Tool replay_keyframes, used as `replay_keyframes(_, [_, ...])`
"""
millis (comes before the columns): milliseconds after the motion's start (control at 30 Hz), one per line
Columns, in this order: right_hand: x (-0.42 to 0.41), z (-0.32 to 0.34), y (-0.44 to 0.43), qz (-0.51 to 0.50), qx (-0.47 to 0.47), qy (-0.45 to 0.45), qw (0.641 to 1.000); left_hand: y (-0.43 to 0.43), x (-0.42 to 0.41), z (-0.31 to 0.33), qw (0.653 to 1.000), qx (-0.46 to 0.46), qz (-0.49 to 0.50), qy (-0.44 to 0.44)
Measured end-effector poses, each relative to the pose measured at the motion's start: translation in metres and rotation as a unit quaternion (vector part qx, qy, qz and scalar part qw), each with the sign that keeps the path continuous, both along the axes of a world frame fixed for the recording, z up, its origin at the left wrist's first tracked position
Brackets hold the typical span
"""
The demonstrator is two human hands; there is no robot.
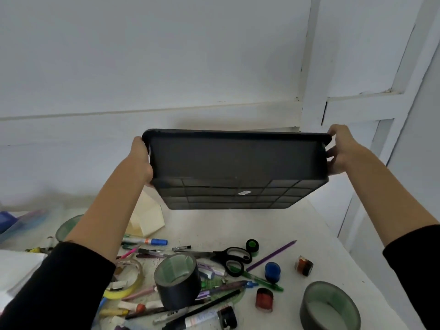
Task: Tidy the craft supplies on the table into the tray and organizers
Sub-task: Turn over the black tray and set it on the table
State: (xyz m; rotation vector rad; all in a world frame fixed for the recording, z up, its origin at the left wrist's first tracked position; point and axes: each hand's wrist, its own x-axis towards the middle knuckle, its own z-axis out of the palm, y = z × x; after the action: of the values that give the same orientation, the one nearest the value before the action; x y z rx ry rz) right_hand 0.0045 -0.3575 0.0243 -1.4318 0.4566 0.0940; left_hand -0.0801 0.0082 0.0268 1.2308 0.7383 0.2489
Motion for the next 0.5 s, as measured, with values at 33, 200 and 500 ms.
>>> replay_keyframes(33, [-0.003, 0.0, -0.002, -0.005, 0.004, 0.006, 1.0, 0.002, -0.003, -0.003, 1.0, -0.002, -0.006, -0.001])
replay_keyframes(200, [-0.014, -0.007, 0.0, -0.015, -0.002, -0.015, 1.0, 0.013, -0.016, -0.017, 0.998, 0.018, -0.049, -0.033])
replay_keyframes(500, [-0.002, -0.046, -0.016, 0.024, -0.152, 0.013, 0.988, 0.011, -0.02, -0.065, 0.997, 0.009, -0.074, -0.03])
